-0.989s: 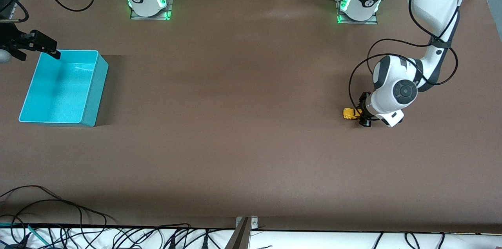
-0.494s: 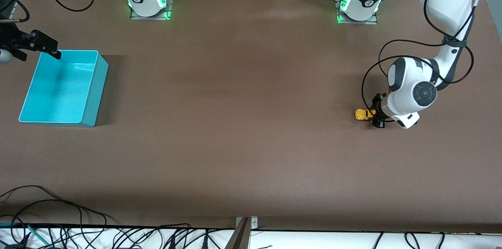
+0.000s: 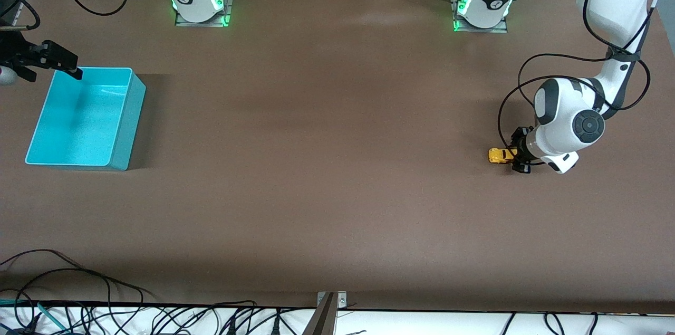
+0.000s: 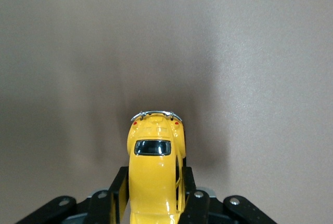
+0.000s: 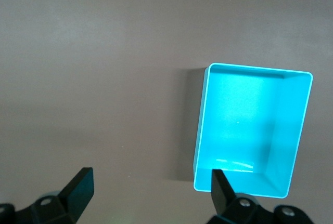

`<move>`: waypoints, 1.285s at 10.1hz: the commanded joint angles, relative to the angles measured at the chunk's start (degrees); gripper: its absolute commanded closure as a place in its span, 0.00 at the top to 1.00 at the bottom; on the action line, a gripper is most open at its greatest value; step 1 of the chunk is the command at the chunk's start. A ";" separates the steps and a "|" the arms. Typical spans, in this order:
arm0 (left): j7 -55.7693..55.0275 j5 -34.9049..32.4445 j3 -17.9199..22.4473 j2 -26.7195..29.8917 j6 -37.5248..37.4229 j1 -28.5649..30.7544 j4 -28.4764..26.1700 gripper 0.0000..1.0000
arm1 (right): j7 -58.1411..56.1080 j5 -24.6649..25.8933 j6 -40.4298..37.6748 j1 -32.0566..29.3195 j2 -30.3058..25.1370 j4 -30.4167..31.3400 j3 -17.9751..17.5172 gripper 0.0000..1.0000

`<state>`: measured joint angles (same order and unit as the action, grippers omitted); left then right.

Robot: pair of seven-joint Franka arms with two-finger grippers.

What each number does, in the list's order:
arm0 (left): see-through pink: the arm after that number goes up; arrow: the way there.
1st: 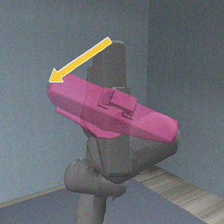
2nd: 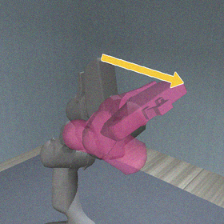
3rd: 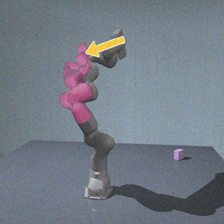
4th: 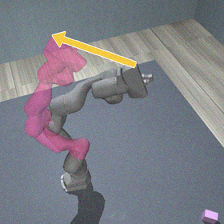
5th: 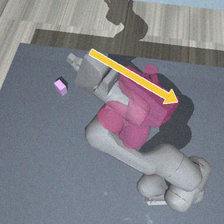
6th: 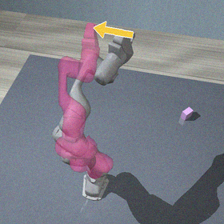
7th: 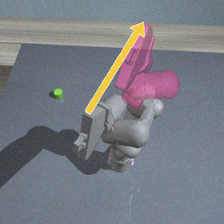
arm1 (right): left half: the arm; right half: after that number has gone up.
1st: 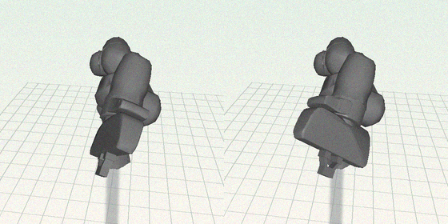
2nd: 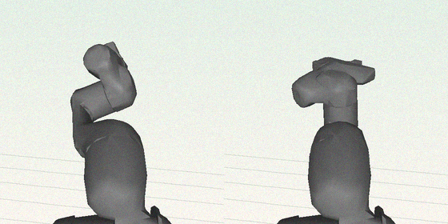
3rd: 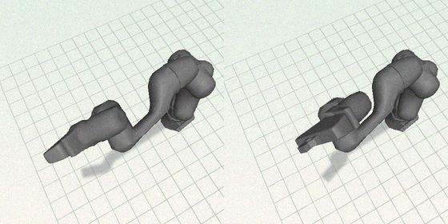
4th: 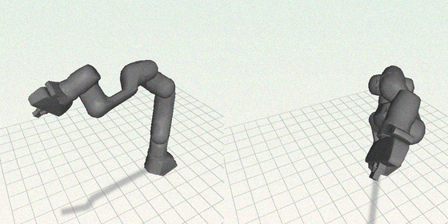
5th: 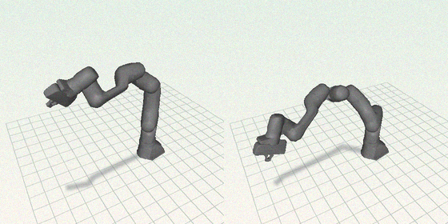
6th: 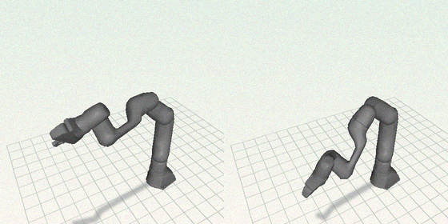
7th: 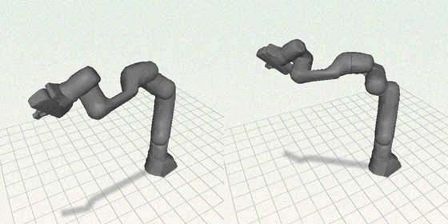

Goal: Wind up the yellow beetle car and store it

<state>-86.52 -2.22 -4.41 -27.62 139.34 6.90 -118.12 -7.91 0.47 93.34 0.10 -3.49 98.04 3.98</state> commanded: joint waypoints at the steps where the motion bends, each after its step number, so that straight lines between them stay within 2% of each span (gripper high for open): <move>1: 1.09 -2.26 0.37 -6.04 4.10 1.44 2.28 0.00 | -0.53 0.58 -1.14 -0.01 0.23 -1.27 -0.11 1.00; 4: 1.01 -2.44 0.28 -6.13 4.01 1.71 2.55 0.00 | -0.53 0.50 -1.14 -0.01 0.23 -1.27 -0.20 1.00; 5: 0.83 -2.43 0.28 -6.05 4.01 1.80 2.72 0.13 | -0.53 0.58 -1.14 -0.01 0.23 -1.18 -0.20 1.00; 6: 0.31 -2.35 0.28 -6.05 4.01 1.89 3.07 0.62 | -0.53 0.50 -1.14 -0.01 0.23 -1.18 -0.20 1.00; 7: 0.04 -2.00 0.28 -6.05 3.92 1.80 3.33 1.00 | -0.53 0.50 -1.14 -0.01 0.23 -1.27 -0.20 1.00; 13: -0.93 -2.43 0.28 -5.26 3.22 1.27 3.42 1.00 | -0.53 0.50 -1.14 -0.01 0.23 -1.27 -0.20 1.00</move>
<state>-86.34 -2.50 -4.00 -32.67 143.29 8.28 -115.82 -7.91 0.47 93.32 0.10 -3.49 98.04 3.95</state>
